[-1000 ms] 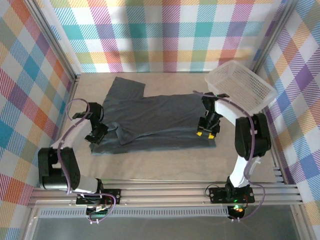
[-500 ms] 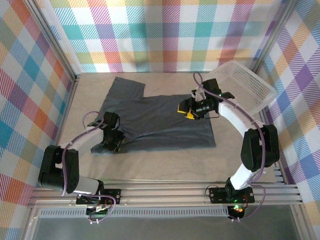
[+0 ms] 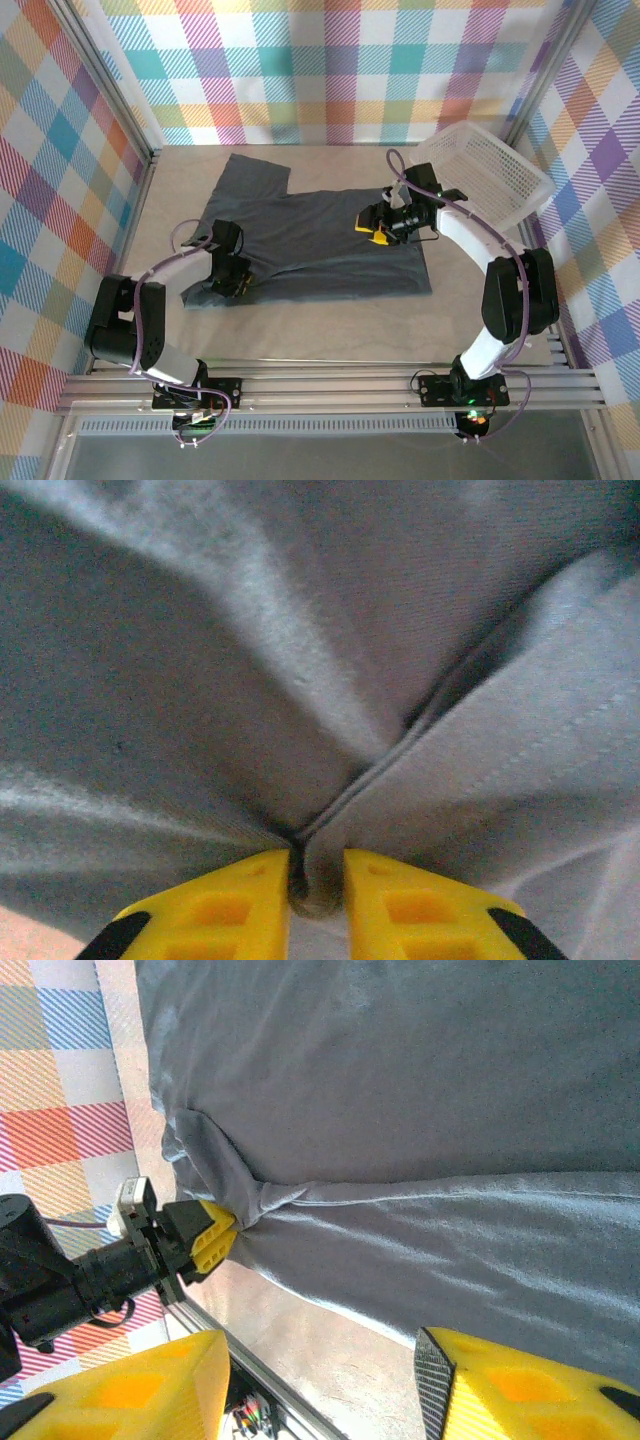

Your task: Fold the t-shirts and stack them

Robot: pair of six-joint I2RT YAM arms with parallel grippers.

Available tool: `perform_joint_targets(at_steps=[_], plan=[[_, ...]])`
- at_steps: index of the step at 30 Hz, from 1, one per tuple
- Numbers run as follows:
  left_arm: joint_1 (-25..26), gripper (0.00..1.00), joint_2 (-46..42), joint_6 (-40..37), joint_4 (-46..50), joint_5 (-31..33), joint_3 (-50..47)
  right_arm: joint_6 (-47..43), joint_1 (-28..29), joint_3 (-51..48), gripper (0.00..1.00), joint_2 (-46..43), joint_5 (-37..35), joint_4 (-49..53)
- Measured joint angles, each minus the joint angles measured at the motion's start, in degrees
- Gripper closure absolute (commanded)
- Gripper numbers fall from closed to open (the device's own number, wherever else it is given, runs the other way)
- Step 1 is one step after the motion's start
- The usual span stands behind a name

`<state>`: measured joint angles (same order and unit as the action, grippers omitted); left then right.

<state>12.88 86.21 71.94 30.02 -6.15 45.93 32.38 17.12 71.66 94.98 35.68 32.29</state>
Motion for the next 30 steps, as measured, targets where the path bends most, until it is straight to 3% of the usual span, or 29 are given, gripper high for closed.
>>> perform_joint_targets(at_steps=[7, 9, 11, 17, 22, 30], plan=[[0.02, 0.82, 0.79, -1.53, 0.44, 0.83, 3.65, 0.22, 0.00, 0.00, 0.49, 0.00, 0.24, -0.20], [0.02, 0.87, 1.60, -2.14, 1.31, 0.83, 4.59, 0.20, 0.00, 0.00, 0.49, 0.02, 0.39, -0.20], [0.02, 0.98, 2.43, -2.67, 1.40, 0.79, 4.96, 0.20, 0.00, 0.00, 0.50, 0.02, 0.42, -0.20], [0.13, 1.00, 4.37, -4.31, 2.91, 0.81, 6.78, 0.20, 0.00, 0.00, 0.51, 0.02, 0.39, -0.15], [1.25, 1.00, 8.15, -7.67, 6.40, 2.01, 16.09, 0.20, 0.00, 0.04, 0.51, 0.22, 0.37, -0.13], [4.68, 1.00, 23.98, -18.03, 14.14, 4.20, 37.16, 0.20, 0.00, 1.49, 0.52, 1.31, 0.35, 0.20]])
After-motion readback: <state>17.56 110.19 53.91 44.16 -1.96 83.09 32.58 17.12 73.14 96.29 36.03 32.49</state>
